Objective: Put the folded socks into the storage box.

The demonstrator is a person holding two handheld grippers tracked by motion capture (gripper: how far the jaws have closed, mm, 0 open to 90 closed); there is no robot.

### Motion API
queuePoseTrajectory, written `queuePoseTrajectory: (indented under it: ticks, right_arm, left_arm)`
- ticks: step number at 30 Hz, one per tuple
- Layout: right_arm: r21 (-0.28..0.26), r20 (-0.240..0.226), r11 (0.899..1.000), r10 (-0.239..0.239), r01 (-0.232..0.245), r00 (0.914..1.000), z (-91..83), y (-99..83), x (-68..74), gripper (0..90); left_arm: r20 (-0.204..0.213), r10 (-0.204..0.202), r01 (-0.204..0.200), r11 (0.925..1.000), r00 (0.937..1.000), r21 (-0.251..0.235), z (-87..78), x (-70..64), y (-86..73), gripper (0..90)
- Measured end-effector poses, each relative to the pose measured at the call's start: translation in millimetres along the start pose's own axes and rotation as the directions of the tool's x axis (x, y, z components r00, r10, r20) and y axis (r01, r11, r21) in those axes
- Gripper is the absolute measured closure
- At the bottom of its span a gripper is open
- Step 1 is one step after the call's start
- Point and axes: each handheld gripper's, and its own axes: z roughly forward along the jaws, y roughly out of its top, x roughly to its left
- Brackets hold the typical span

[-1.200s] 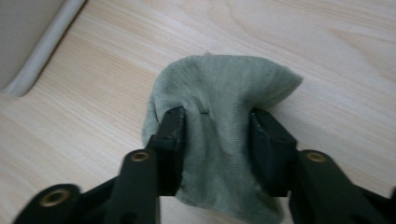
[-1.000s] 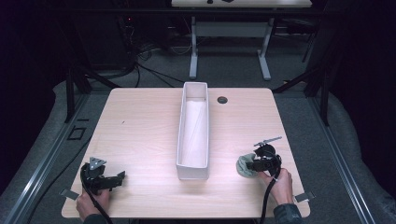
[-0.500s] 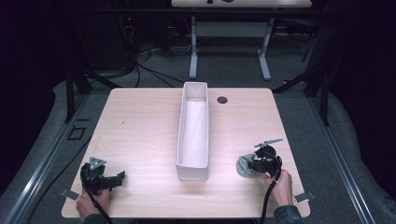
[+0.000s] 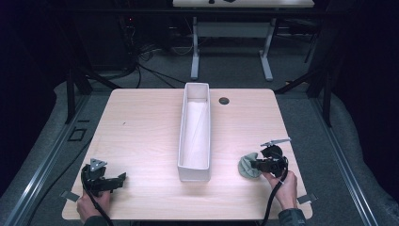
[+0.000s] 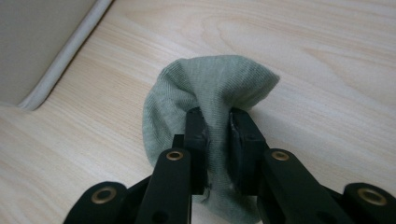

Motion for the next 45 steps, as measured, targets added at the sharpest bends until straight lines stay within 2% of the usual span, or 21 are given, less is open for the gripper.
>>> queuePoseTrajectory:
  ticks: [2, 6, 8, 9, 11, 17, 18, 20, 21, 30, 35, 38, 45]
  right_arm:
    - [-0.008, -0.028, 1.000, -0.006, 0.006, 0.9996, -5.0, 1.5, -0.1, 78.8]
    - [-0.023, -0.015, 1.000, -0.002, 0.002, 0.9999, -12.7, 4.5, 1.9, 78.7]
    - [-0.022, -0.030, 1.000, -0.008, 0.008, 0.9995, -15.3, 5.8, 2.1, 78.7]
    - [-0.026, -0.008, 1.000, -0.012, 0.012, 0.9999, -16.6, 6.7, 3.8, 78.7]
    - [-0.026, -0.029, 1.000, -0.019, 0.018, 0.9994, -18.7, 8.1, 3.9, 78.7]
    - [-0.038, -0.028, 0.999, -0.027, 0.026, 0.9992, -27.0, 12.4, 6.4, 78.6]
    - [-0.041, -0.001, 0.999, -0.029, 0.029, 0.9996, -28.6, 13.1, 7.7, 78.6]
    - [-0.042, -0.026, 0.999, -0.035, 0.034, 0.9990, -31.4, 14.7, 8.1, 78.6]
    - [-0.046, -0.013, 0.998, -0.038, 0.037, 0.9992, -33.0, 15.6, 9.1, 78.5]
    - [-0.058, -0.023, 0.996, -0.067, 0.066, 0.9975, -45.3, 23.7, 15.8, 78.5]
    - [-0.065, -0.002, 0.995, -0.080, 0.080, 0.9968, -51.0, 28.1, 19.5, 78.4]
    - [-0.068, -0.017, 0.994, -0.093, 0.092, 0.9955, -53.9, 30.3, 20.6, 78.4]
    - [-0.080, -0.020, 0.991, -0.106, 0.104, 0.9942, -61.2, 35.0, 23.5, 78.3]
  left_arm:
    - [0.000, 0.000, 0.000, 1.0000, 1.0000, 0.000, 0.0, 0.0, 0.0, 0.2]
    - [0.000, 0.000, 0.000, 1.0000, 1.0000, 0.000, 0.0, 0.0, 0.0, 0.2]
    - [0.000, 0.000, 0.000, 1.0000, 1.0000, 0.000, 0.0, 0.0, 0.0, 0.2]
    - [0.000, 0.000, 0.000, 1.0000, 1.0000, 0.000, 0.0, 0.0, 0.0, 0.2]
    - [0.000, 0.000, 0.000, 1.0000, 1.0000, 0.000, 0.0, 0.0, 0.0, 0.2]
    - [0.000, 0.000, 0.000, 1.0000, 1.0000, 0.000, 0.0, 0.0, 0.0, 0.2]
    - [0.000, 0.000, 0.000, 1.0000, 1.0000, 0.000, 0.0, 0.0, 0.0, 0.2]
    - [0.000, 0.000, 0.000, 1.0000, 1.0000, 0.000, 0.0, 0.0, 0.0, 0.2]
    - [0.000, 0.000, 0.000, 1.0000, 1.0000, 0.000, 0.0, 0.0, 0.0, 0.2]
    - [0.000, 0.000, 0.000, 1.0000, 1.0000, 0.000, 0.0, 0.0, 0.0, 0.2]
    - [0.000, 0.000, 0.000, 1.0000, 1.0000, 0.000, 0.0, 0.0, 0.0, 0.2]
    - [0.000, 0.002, -0.002, 1.0000, 1.0000, 0.002, -0.1, 0.2, 0.0, 0.2]
    - [0.000, 0.000, 0.000, 1.0000, 1.0000, 0.000, 0.0, 0.0, 0.0, 0.2]
